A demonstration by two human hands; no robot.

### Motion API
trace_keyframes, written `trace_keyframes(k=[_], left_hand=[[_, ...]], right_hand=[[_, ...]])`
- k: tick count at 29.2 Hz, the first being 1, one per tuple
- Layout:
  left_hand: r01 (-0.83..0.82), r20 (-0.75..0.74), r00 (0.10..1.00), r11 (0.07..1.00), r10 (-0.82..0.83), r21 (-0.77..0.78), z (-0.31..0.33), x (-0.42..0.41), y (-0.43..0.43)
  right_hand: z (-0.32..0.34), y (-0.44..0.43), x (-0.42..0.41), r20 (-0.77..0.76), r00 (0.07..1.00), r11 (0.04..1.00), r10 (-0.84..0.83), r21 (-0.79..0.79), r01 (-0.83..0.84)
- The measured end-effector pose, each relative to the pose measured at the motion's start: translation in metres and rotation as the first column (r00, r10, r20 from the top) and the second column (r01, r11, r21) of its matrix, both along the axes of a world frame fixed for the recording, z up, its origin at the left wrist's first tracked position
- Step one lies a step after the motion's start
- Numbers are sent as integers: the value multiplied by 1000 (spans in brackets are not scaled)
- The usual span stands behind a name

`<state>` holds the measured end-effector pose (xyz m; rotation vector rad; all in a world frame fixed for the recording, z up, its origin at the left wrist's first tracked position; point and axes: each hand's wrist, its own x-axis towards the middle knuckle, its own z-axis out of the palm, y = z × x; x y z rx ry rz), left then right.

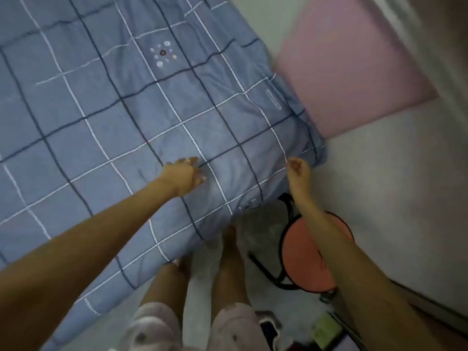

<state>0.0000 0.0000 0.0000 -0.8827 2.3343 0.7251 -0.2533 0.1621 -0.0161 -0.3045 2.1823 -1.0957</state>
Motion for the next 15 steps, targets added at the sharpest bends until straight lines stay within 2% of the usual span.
trace_keyframes(k=[2, 5, 7, 11, 13, 15], left_hand=[[48, 145, 988, 999, -50, 13, -32, -25, 0], [100, 229, 966, 990, -121, 103, -90, -59, 7], [192, 273, 935, 971, -225, 142, -126, -84, 14], [183, 352, 910, 974, -219, 133, -161, -96, 24], [200, 348, 908, 971, -234, 132, -165, -88, 25], [235, 350, 898, 964, -265, 126, -163, -87, 23]], right_hand=[[-24, -2, -32, -129, 981, 987, -146, 41, 152], [-58, -6, -78, -168, 956, 960, -240, 104, 260], [-85, -7, -110, -212, 954, 959, -211, 143, 244], [-161, -3, -171, -202, 962, 942, -182, 244, 229], [-144, -11, -167, -184, 960, 920, -211, 294, 259], [-140, -7, -162, -251, 952, 884, -174, 386, 263]])
